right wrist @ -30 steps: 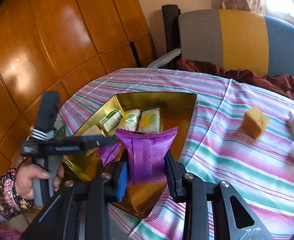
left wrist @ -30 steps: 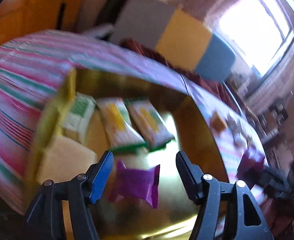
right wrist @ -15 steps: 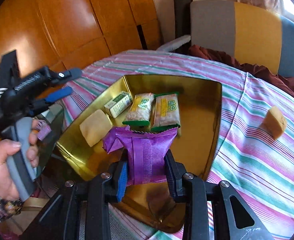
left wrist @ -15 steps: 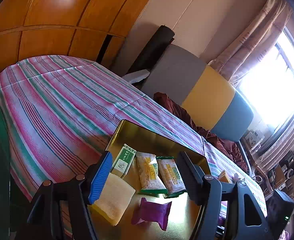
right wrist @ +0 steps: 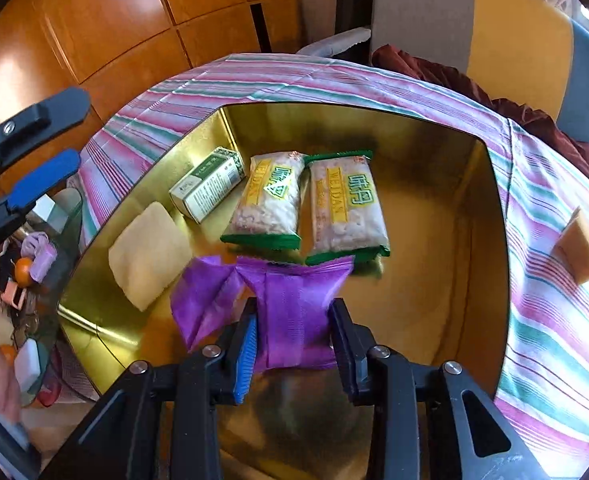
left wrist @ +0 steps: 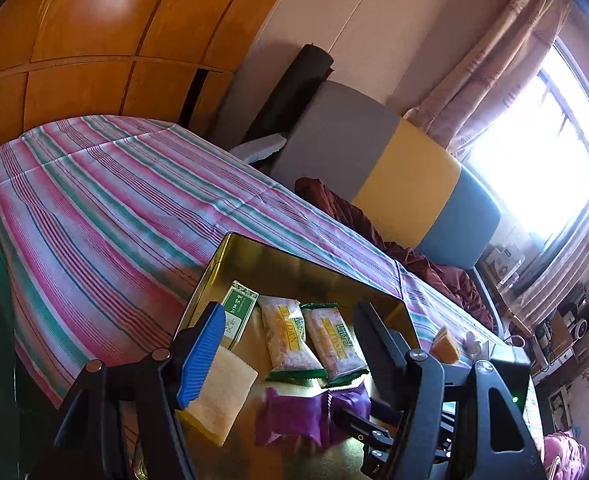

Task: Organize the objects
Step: 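Lower the purple sachets into the tray and open both tools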

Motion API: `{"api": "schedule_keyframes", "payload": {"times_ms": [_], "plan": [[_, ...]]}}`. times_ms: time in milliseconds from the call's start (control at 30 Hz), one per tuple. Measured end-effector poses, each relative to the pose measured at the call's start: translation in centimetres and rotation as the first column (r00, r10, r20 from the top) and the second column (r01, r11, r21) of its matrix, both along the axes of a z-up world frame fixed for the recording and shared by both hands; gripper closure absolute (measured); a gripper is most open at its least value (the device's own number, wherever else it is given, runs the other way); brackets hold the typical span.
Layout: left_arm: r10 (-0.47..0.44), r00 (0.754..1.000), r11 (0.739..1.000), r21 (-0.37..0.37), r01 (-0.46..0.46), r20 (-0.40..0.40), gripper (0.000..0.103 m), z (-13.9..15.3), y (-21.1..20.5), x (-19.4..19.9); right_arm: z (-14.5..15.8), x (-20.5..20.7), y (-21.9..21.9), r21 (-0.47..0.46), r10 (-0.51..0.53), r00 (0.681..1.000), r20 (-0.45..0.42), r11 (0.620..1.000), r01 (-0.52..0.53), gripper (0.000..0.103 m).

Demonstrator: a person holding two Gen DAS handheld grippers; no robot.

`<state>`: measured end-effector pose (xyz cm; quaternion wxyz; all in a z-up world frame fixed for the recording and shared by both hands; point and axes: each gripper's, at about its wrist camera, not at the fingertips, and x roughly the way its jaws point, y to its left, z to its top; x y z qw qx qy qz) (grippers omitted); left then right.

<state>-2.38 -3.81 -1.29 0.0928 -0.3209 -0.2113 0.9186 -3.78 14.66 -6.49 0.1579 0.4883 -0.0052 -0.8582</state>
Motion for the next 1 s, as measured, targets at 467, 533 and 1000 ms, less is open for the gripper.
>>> {"api": "schedule_keyframes", "payload": {"times_ms": [467,533,1000], "plan": [[-0.030,0.999,0.999,-0.009,0.030,0.010,0.035,-0.5,1.1,0.2,3.8,3.5,2.3,-0.105,-0.041,0.987,-0.158,0.994,0.025,0.039],[-0.042,0.999,0.999,-0.019,0.042,0.021,0.035,-0.6,1.5,0.1,4.1,3.6,2.5,-0.094,-0.043,0.984,-0.170,0.995,0.027,0.040],[-0.141,0.990,0.989,-0.039,0.141,0.015,0.035,-1.1,4.5,1.2,3.7,4.4,7.4,-0.070,-0.182,0.971,-0.157,0.982,0.173,0.035]]}}
